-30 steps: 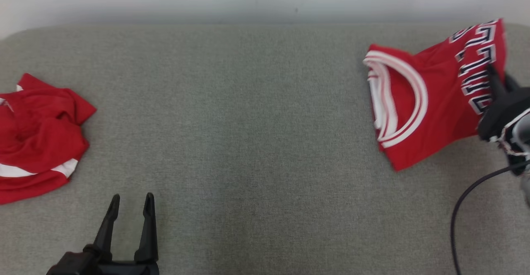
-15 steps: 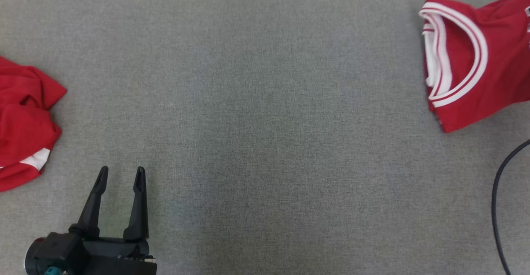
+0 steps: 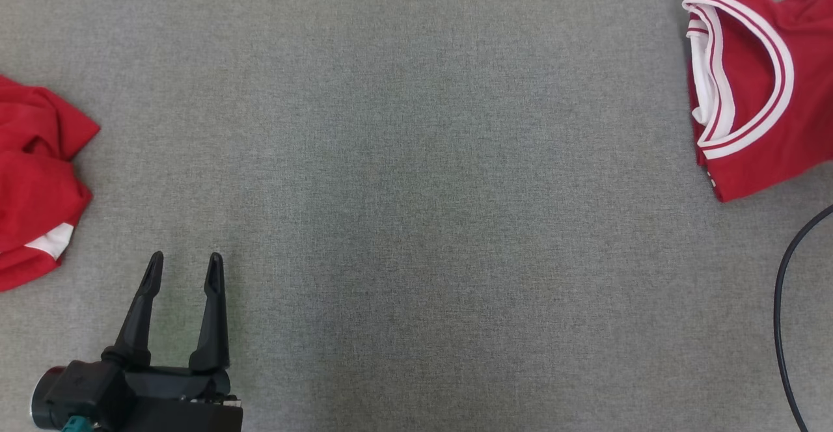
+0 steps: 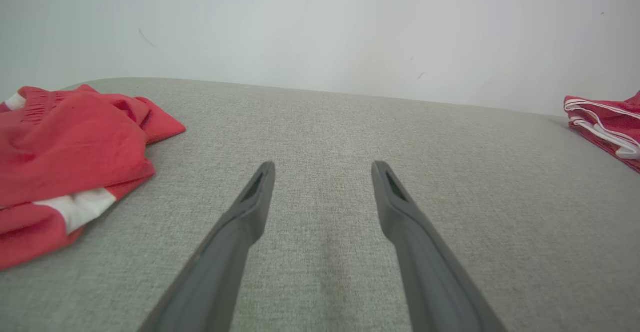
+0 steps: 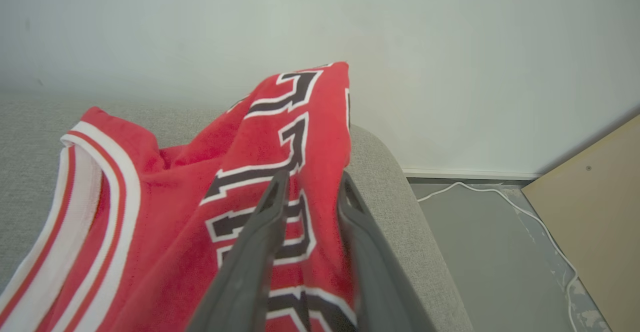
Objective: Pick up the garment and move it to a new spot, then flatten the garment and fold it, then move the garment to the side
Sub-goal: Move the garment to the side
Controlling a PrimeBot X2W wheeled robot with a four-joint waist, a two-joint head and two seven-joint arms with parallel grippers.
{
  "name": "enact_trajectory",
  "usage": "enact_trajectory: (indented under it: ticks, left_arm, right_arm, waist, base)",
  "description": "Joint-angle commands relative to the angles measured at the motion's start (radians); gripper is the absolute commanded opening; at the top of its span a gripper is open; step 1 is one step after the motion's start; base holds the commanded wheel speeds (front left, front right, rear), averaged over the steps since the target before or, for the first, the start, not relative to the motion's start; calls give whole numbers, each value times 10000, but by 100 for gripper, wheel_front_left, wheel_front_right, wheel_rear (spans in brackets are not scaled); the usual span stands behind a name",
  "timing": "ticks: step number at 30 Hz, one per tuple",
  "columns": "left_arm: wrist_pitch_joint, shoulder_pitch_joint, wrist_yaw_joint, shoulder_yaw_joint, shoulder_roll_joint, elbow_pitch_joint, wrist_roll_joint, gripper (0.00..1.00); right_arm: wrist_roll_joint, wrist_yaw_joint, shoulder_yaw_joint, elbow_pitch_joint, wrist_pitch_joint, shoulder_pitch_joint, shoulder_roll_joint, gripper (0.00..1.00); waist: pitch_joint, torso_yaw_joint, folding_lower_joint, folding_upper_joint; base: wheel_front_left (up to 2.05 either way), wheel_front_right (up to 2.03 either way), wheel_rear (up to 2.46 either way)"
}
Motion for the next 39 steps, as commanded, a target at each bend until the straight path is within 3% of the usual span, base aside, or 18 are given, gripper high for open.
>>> enact_trajectory:
  ticks: [1,8,14,30,39]
  left_arm:
    - [20,-97,35,-9,43,43,-2,100]
    - [-120,113,127,47,-77,306,-187,100]
    - [-199,383,191,104,-221,543,-318,100]
    - [-270,1357,180,315,-405,888,-473,100]
    - [-275,1763,208,334,-508,832,-448,100]
  right_arm:
    - [-136,-7,78,102,-143,-155,-9,100]
    - [-415,-7,-27,-157,-833,-370,262,100]
    - [76,-7,-718,-1758,-901,207,698,100]
    - [-882,-7,-4402,-6104,-908,5237,2463,100]
    - [-1427,-7,-5127,-8018,-909,7937,3656,100]
  waist:
    - [-49,22,-1,-2]
    - [-529,-72,-1,-2]
    - [-1171,-243,-1,-2]
    - [-2864,-338,-1,-2]
    - [-3357,-306,-1,-2]
  base:
    - [0,0,0]
    - [0,0,0]
    - [0,0,0]
    - [0,0,0]
    - [0,0,0]
